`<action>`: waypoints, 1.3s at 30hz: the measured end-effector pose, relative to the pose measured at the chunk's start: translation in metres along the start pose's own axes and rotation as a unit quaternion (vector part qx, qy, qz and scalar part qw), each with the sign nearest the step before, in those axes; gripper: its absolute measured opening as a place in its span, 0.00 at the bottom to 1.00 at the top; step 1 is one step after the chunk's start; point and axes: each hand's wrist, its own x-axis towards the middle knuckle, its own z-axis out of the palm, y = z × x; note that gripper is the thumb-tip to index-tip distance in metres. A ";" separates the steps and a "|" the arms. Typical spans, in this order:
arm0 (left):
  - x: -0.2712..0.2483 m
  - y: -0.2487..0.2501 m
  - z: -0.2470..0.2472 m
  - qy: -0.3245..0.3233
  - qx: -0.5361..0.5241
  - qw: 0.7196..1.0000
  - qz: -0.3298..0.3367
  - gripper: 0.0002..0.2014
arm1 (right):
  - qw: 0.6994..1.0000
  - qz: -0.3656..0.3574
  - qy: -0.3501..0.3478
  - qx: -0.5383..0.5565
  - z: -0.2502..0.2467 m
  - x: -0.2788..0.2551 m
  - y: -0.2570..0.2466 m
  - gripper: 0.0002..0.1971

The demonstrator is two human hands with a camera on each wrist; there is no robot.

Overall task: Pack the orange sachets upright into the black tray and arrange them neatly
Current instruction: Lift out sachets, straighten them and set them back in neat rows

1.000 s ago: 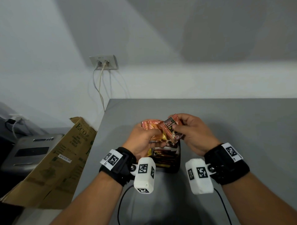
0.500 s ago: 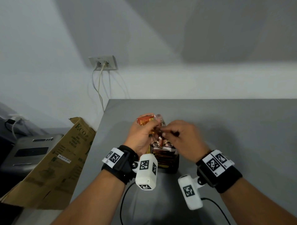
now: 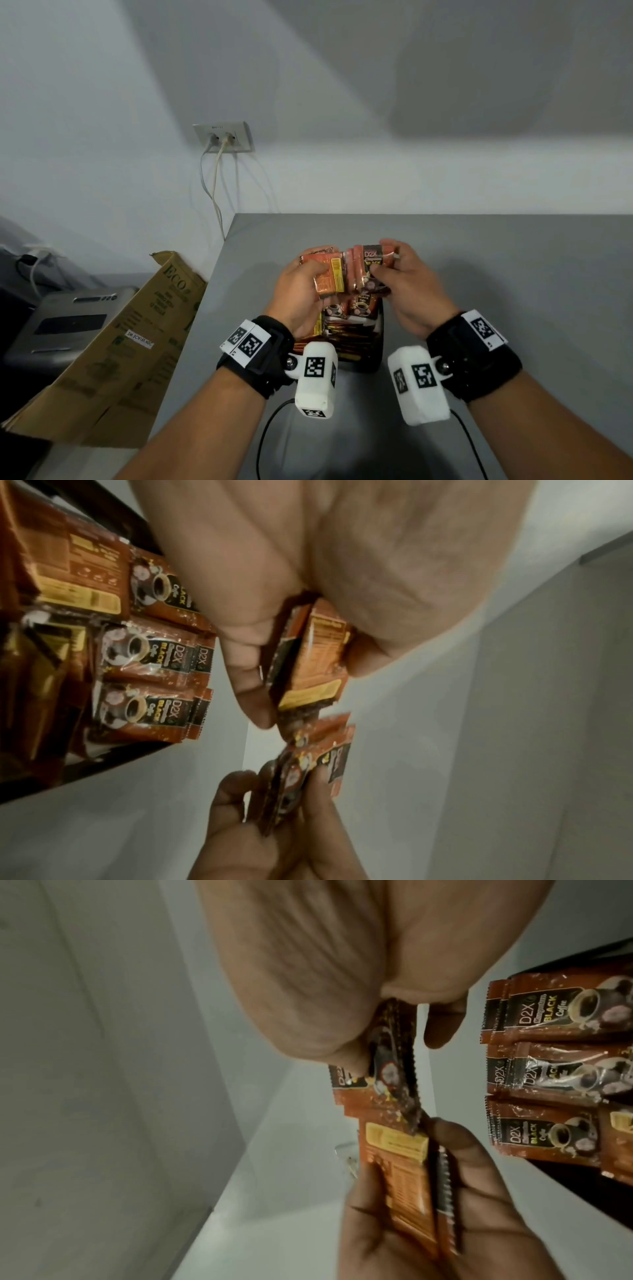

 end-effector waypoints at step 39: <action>-0.007 0.001 -0.006 0.010 0.181 0.982 0.048 0.08 | 0.980 -0.022 -0.062 -0.188 0.001 -0.007 0.019 0.11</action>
